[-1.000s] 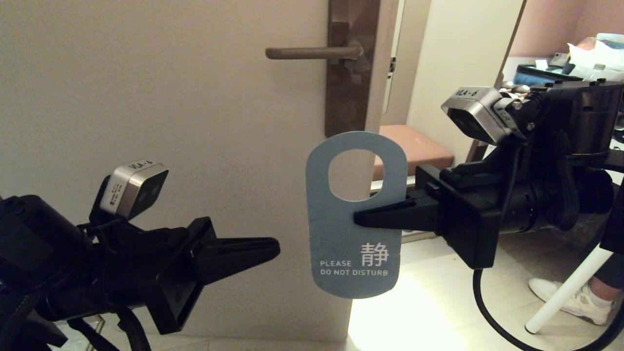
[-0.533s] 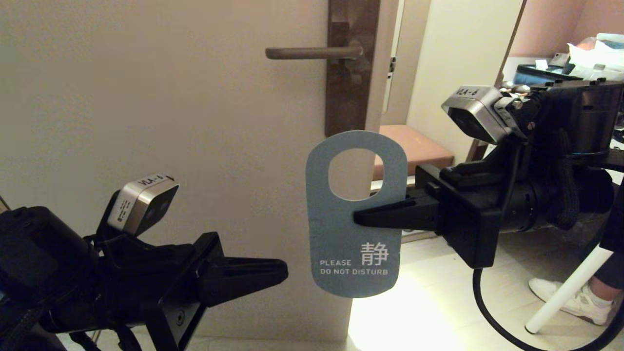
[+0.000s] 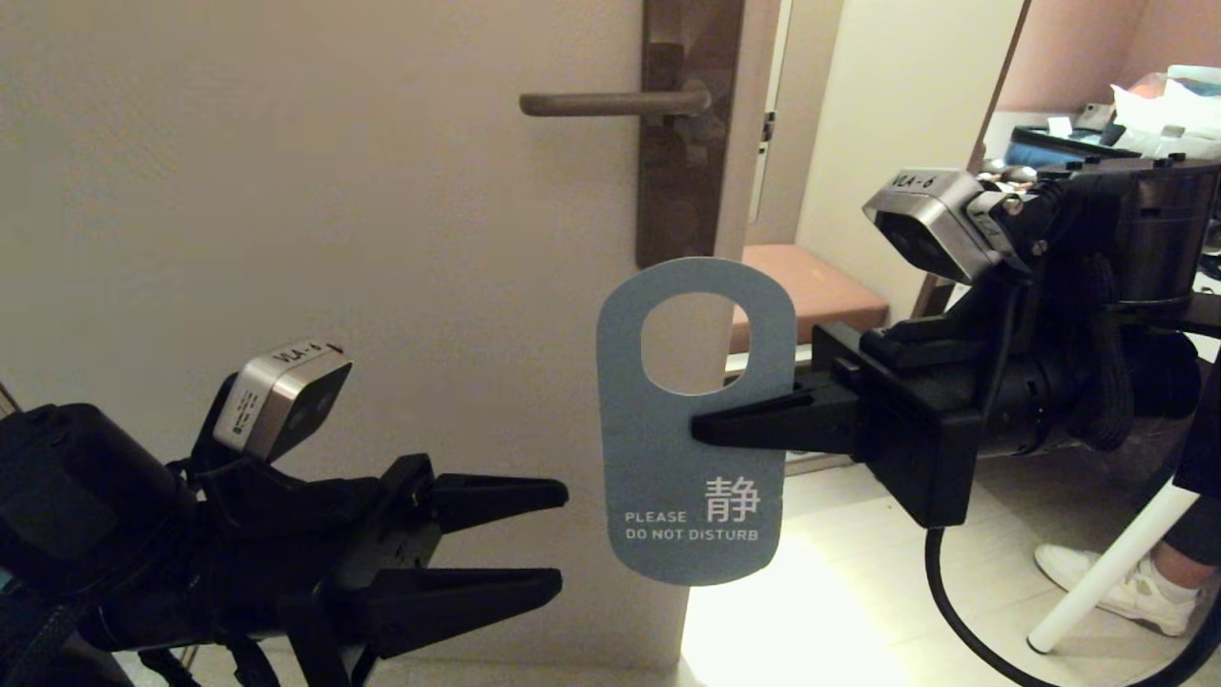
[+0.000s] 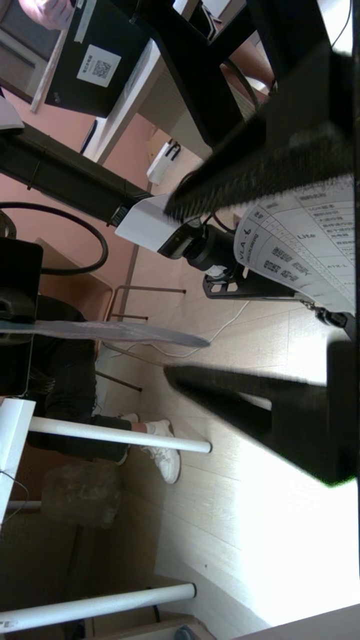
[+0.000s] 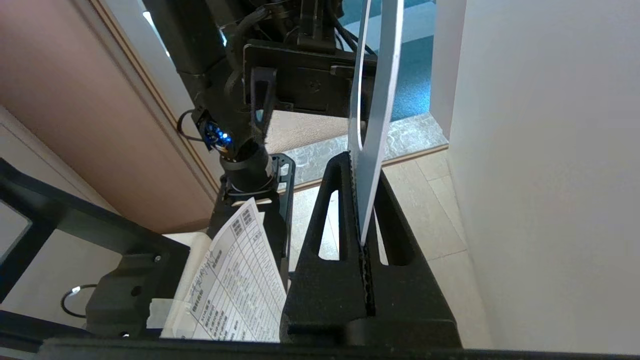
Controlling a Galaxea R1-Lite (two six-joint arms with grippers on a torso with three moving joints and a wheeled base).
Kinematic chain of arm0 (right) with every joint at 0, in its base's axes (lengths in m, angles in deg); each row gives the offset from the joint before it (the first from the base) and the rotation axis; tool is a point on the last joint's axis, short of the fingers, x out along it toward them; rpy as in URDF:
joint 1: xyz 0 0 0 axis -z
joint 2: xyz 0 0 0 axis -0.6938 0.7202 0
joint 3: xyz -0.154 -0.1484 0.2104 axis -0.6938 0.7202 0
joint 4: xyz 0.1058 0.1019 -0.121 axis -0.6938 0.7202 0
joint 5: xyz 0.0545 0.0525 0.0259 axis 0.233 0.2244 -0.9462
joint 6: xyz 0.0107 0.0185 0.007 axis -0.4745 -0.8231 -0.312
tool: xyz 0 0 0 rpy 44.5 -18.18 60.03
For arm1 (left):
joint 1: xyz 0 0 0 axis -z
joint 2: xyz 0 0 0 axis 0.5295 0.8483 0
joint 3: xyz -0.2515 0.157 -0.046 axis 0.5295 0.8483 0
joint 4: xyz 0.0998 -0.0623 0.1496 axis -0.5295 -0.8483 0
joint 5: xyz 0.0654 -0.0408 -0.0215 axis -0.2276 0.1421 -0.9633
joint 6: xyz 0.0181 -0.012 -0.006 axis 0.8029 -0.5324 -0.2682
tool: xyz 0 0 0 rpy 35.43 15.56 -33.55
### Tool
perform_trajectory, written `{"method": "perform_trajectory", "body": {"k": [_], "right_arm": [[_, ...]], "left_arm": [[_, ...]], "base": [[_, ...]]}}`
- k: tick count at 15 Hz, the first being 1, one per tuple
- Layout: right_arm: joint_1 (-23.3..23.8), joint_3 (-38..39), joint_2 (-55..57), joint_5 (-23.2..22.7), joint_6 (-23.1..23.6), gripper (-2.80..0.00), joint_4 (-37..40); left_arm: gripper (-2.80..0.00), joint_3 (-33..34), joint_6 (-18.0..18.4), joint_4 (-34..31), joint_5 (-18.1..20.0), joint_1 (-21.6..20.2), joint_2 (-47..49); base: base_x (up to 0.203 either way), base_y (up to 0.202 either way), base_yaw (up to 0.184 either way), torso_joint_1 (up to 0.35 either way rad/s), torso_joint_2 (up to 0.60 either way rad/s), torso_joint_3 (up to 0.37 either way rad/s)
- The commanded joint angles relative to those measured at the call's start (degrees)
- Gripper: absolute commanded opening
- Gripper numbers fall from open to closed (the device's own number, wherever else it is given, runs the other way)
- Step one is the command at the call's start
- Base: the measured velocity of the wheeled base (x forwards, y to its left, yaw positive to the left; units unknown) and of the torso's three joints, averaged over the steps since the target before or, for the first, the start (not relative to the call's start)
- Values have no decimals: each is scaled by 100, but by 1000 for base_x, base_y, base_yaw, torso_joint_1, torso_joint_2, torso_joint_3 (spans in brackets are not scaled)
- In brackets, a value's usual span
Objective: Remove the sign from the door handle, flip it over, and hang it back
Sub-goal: Hand it to the other hand
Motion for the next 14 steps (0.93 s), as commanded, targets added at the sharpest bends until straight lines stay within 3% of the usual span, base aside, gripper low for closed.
{"method": "perform_trajectory", "body": {"k": [1,14], "right_arm": [[-26,-30,8,-37,0,-280,-15],[-137,-209,108,-11,0,-280,-29]], "left_arm": [[0,-55,-9,241,27,9,101],[0,-749,32,241,1,422,741]], "base": [[0,0,0,0,0,0],[0,0,0,0,0,0]]}}
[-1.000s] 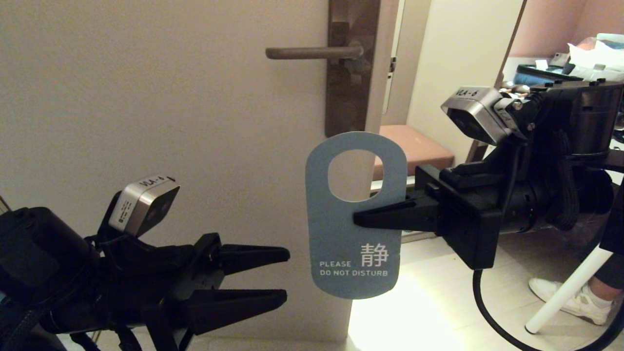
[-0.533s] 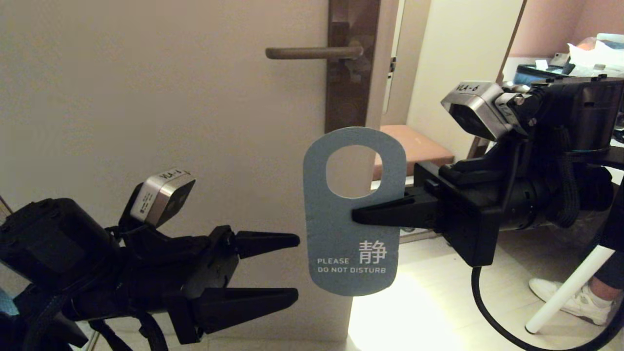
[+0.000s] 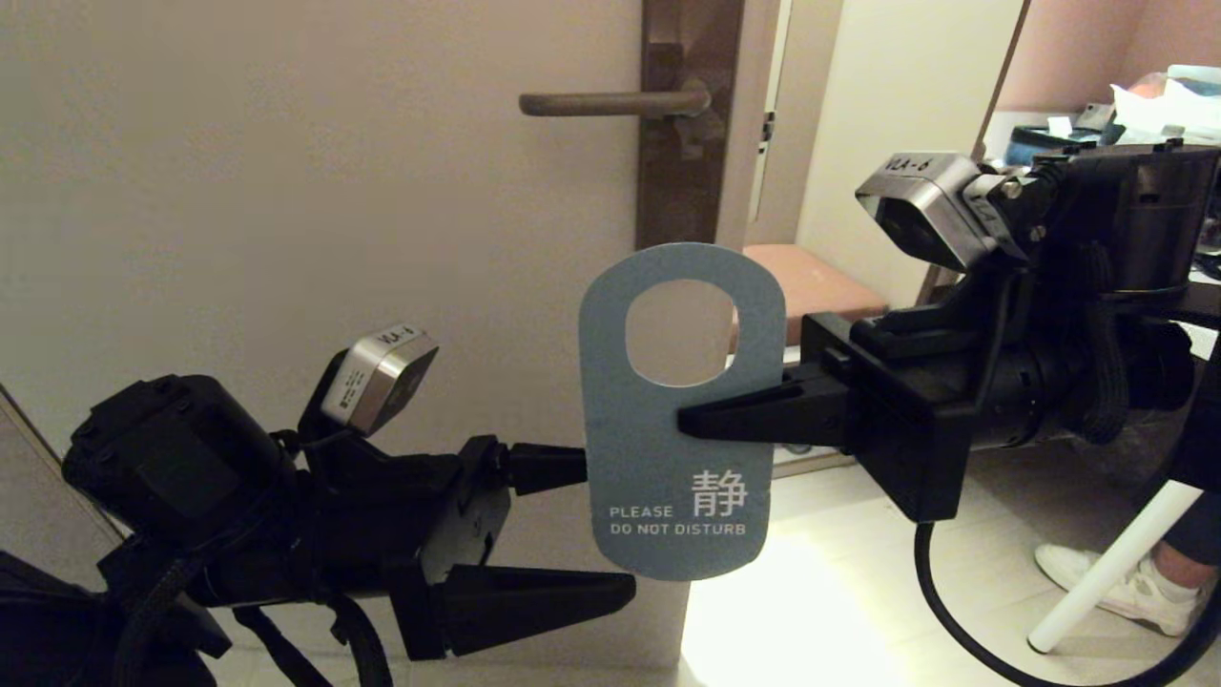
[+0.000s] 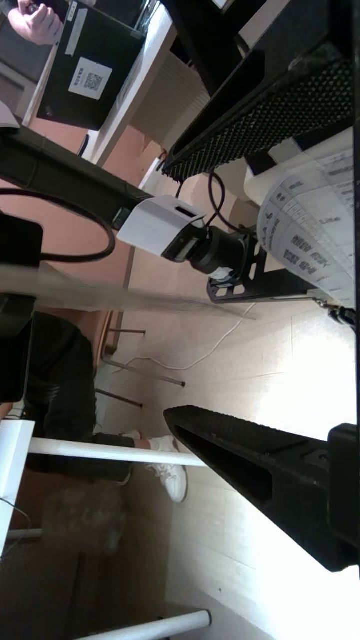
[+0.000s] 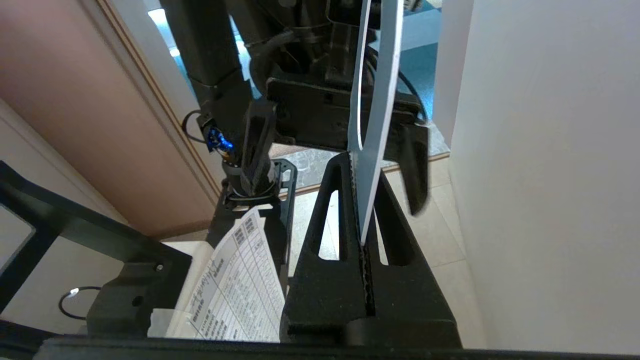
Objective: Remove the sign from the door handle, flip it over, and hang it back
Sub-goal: Hand it to the other hand
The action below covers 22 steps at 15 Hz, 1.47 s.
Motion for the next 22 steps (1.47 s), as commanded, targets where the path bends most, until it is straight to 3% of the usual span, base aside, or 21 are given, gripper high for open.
{"method": "perform_trajectory", "body": {"k": [1,22], "right_arm": [[-19,-72,81,-26,0,-280,-21],[-213,-251,294,51,9,-280,-22]], "left_arm": [[0,-66,-11,239,21,17,101],[0,-482,402,239,-84,44,570]], "base": [[0,0,0,0,0,0],[0,0,0,0,0,0]]}}
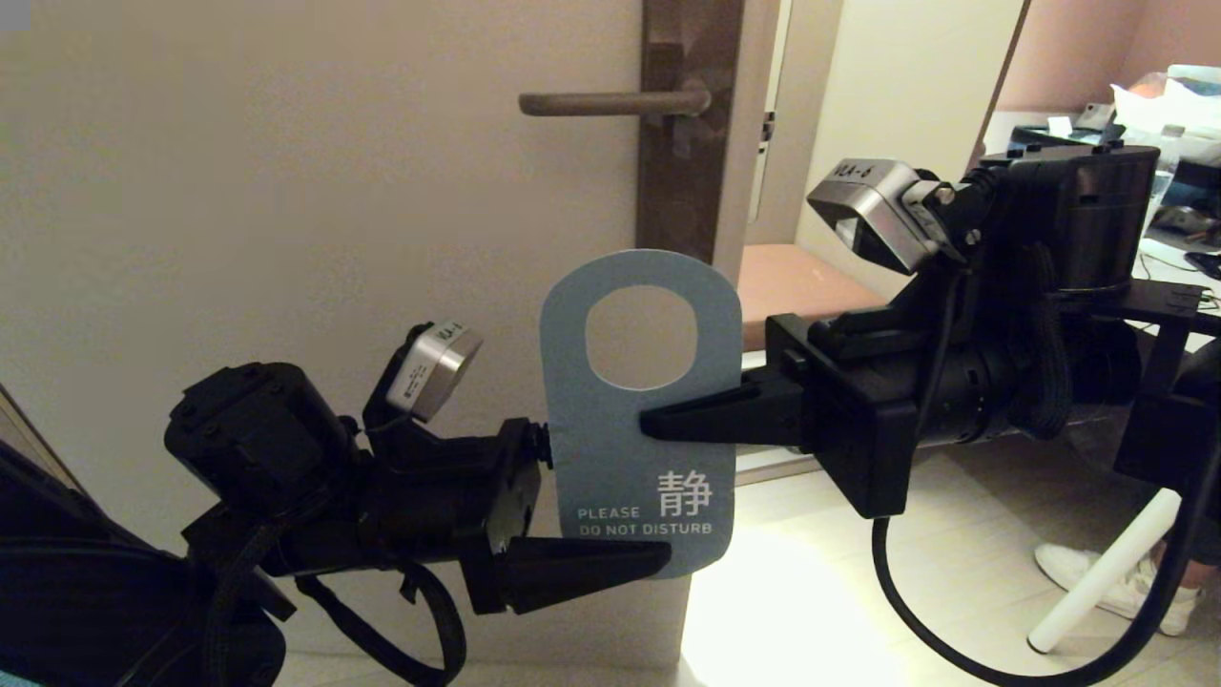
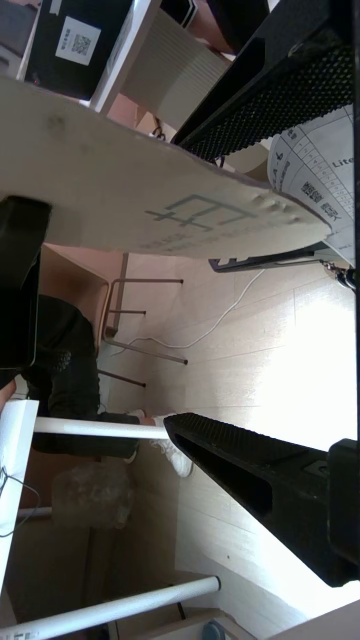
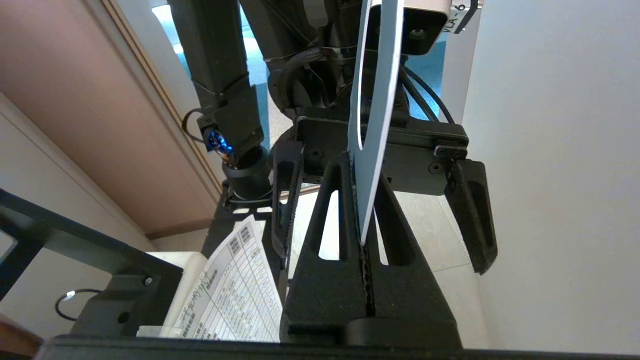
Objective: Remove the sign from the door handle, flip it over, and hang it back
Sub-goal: Hand it to the other hand
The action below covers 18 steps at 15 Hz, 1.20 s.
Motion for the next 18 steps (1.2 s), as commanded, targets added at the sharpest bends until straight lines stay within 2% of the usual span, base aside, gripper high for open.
{"method": "perform_trajectory", "body": {"k": [1,6,15,18], "right_arm": [[-3,1,6,-12,0,-280,-12],[-3,27,10,-7,0,-280,-12],[-3,71,9,-4,9,-280,-12],[-3,62,13,-4,18,-280,-12]], "left_arm": [[0,-1,-9,241,32,0,2],[0,34,96,241,23,-9,2],[0,43,52,241,1,5,-51],[0,43,52,241,5,123,-42]], "base": [[0,0,0,0,0,0],[0,0,0,0,0,0],[0,0,0,0,0,0],[0,0,0,0,0,0]]}}
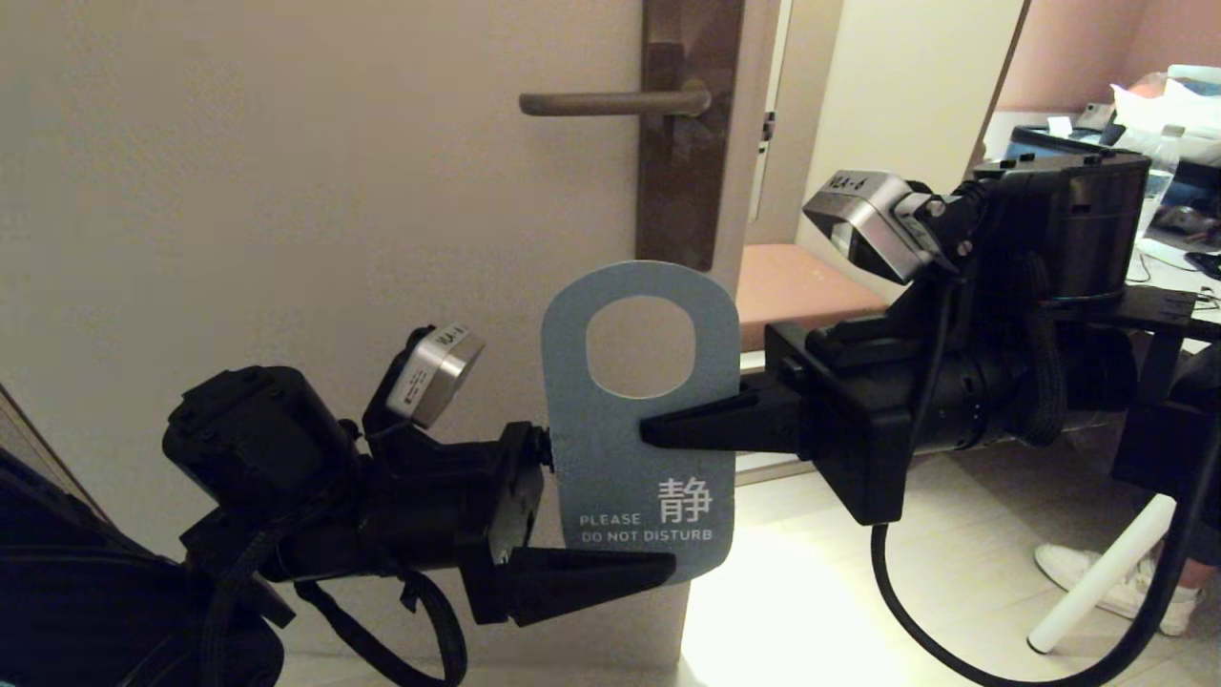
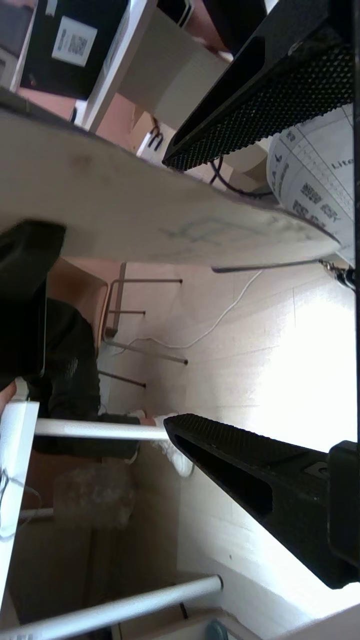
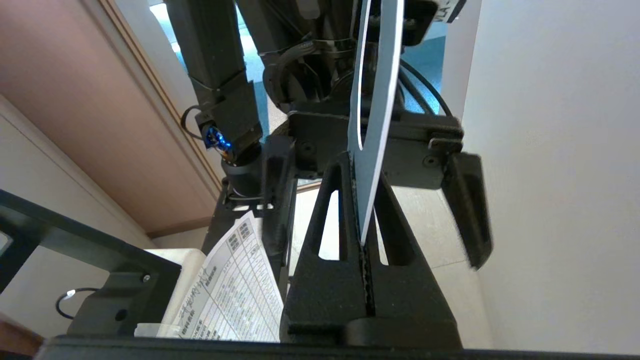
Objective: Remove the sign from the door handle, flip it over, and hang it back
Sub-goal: Hand it to the other hand
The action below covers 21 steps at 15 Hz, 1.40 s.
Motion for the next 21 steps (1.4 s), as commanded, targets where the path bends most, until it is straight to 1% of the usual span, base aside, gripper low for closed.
{"method": "perform_trajectory", "body": {"k": [1,8,9,10,21], "right_arm": [[-3,-5,3,-35,-2,-280,-16],[-3,-7,5,-35,7,-280,-16],[-3,-7,5,-35,7,-280,-16],[-3,-7,5,-35,7,-280,-25],[-3,-16,-21,-35,7,-280,-25]], "left_arm": [[0,-1,-5,241,28,37,2],[0,-1,154,241,28,37,-7],[-65,-1,171,241,28,37,-7],[-280,-1,162,241,28,37,2],[-280,-19,145,241,28,37,-25]], "base": [[0,0,0,0,0,0],[0,0,0,0,0,0],[0,0,0,0,0,0],[0,0,0,0,0,0],[0,0,0,0,0,0]]}}
